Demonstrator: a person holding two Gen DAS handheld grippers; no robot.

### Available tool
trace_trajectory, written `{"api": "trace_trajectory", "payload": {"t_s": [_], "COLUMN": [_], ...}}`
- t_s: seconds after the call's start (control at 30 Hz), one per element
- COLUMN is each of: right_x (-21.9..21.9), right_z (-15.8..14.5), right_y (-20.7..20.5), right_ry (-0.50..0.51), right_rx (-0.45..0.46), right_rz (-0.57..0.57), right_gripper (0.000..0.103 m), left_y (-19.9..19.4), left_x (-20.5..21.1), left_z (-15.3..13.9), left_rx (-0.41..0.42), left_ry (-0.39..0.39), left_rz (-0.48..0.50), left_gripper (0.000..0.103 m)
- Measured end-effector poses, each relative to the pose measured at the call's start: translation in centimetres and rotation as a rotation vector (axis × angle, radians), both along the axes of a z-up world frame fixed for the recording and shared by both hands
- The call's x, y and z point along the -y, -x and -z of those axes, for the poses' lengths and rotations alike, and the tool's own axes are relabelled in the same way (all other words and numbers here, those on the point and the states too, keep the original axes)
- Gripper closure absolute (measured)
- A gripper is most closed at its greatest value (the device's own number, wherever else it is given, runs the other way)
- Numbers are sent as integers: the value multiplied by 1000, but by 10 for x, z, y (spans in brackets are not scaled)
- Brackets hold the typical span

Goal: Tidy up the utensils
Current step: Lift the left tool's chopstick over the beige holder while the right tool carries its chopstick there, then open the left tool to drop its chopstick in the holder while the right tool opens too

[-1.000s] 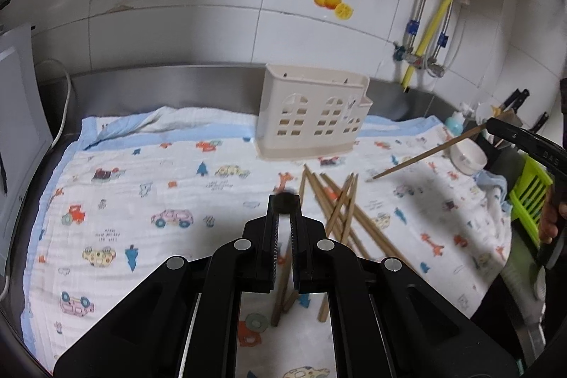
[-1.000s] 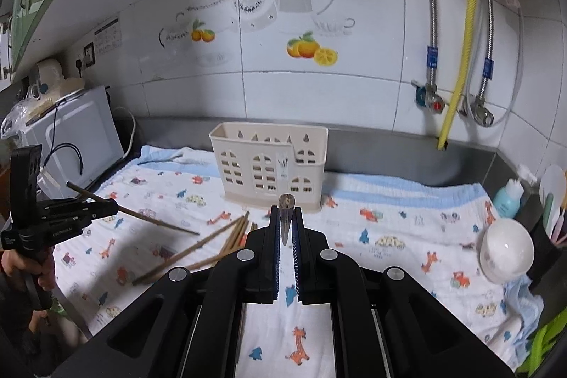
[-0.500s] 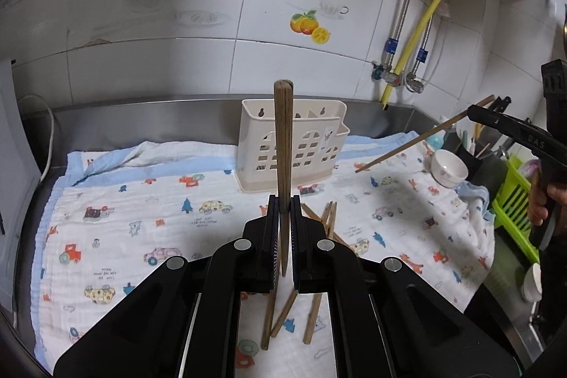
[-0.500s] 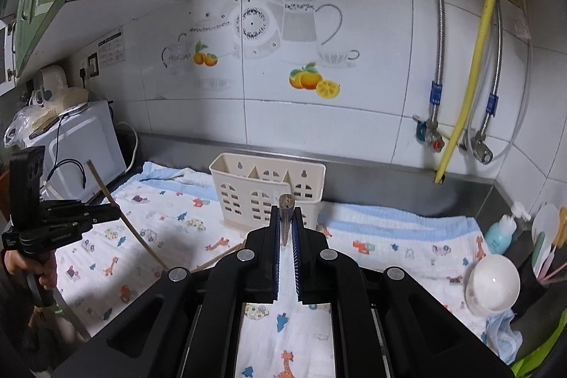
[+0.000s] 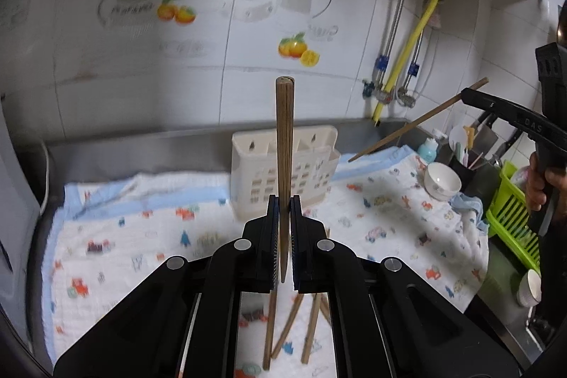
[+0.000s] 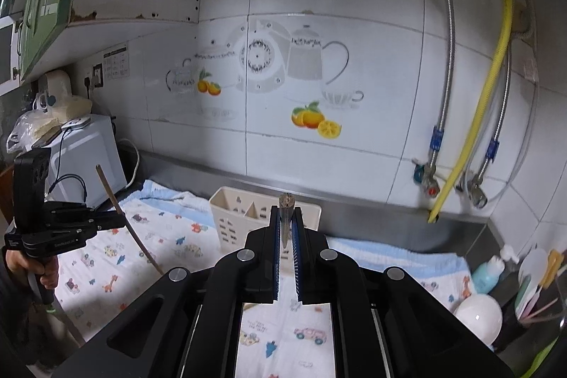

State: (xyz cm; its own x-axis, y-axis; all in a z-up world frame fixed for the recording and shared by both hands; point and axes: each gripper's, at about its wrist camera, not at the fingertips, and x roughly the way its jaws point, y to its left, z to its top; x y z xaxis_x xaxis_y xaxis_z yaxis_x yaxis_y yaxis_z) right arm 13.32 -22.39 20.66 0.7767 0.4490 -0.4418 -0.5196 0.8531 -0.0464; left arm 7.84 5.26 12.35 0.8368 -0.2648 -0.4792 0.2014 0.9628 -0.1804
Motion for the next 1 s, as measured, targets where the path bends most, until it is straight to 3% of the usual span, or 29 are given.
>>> {"api": "trace_trajectory", "payload": {"t_s": [0.33, 0.47, 0.73, 1.0], "right_x": [-10, -18, -29, -38], "right_z": [-30, -26, -2, 31], "right_y": [-37, -55, -94, -126], "right_ry": [26, 35, 51, 75], "right_rx": [14, -2, -72, -153], "right_rz": [8, 3, 0, 3], "right_gripper": [97, 97, 97, 97], "left_y": [-36, -62, -127, -161], "left_x": [30, 39, 37, 29], "left_z": [-80, -91, -63, -20], "left_rx": [204, 251, 189, 83], "left_ry": [-58, -98, -115, -96], "left_rz": [-7, -42, -97, -91], "left_gripper": [98, 98, 98, 98]}}
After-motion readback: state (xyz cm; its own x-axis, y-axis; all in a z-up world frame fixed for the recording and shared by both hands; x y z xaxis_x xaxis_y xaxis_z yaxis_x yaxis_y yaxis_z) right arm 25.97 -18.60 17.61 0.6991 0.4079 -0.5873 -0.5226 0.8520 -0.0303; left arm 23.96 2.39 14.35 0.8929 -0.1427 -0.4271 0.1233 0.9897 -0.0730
